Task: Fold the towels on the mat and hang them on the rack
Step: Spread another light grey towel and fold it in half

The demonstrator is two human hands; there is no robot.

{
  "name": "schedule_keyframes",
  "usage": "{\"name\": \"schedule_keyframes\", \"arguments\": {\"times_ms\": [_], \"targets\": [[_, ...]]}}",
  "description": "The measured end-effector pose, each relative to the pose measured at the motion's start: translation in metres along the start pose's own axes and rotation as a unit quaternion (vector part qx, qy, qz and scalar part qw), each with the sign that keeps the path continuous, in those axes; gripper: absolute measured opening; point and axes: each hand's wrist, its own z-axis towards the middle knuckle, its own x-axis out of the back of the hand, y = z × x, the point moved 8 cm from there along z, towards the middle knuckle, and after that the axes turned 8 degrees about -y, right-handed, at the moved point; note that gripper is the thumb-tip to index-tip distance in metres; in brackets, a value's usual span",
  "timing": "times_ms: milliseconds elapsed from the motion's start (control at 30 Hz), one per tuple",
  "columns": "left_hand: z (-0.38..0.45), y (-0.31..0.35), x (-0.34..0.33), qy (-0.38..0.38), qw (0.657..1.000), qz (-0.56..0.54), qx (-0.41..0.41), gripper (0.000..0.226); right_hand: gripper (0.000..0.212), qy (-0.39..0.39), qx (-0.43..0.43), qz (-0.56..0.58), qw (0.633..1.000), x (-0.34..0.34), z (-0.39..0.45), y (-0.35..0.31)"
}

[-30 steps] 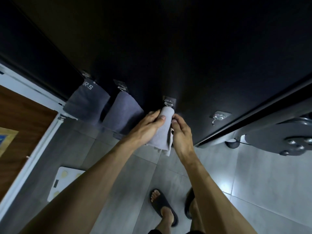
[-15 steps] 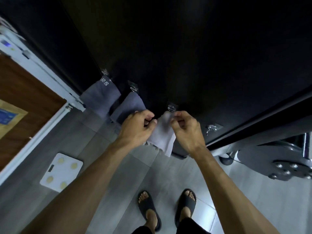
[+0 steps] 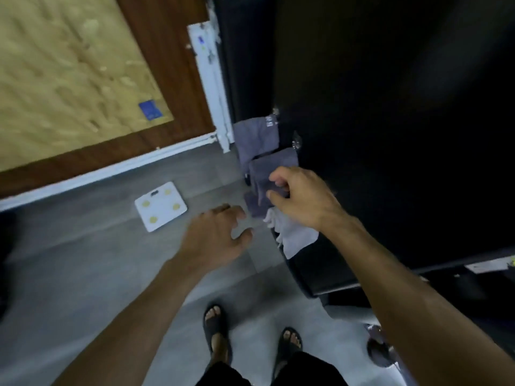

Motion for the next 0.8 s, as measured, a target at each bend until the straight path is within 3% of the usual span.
{"name": "schedule_keyframes", "arguments": {"times_ms": [133, 367, 800], "targets": [[-0.073, -0.015, 0.001, 0.020, 0.994, -0.018, 0.104, 0.033, 0.036, -0.065, 0.082, -0.047, 0.993, -0.026, -0.016, -0.042], [-0.209, -0.021, -0.022, 0.036, 0.976, -0.023, 0.215, 0.038, 0.038, -0.138, 0.193, -0.107, 0.966, -0.077, -0.080, -0.121], [-0.489, 0.031, -0.114, 0.087, 0.927, -0.050, 0.362, 0.038, 0.037, -0.248, 0.303, -0.199, 0.898, -0.212, -0.307, -0.185]]}}
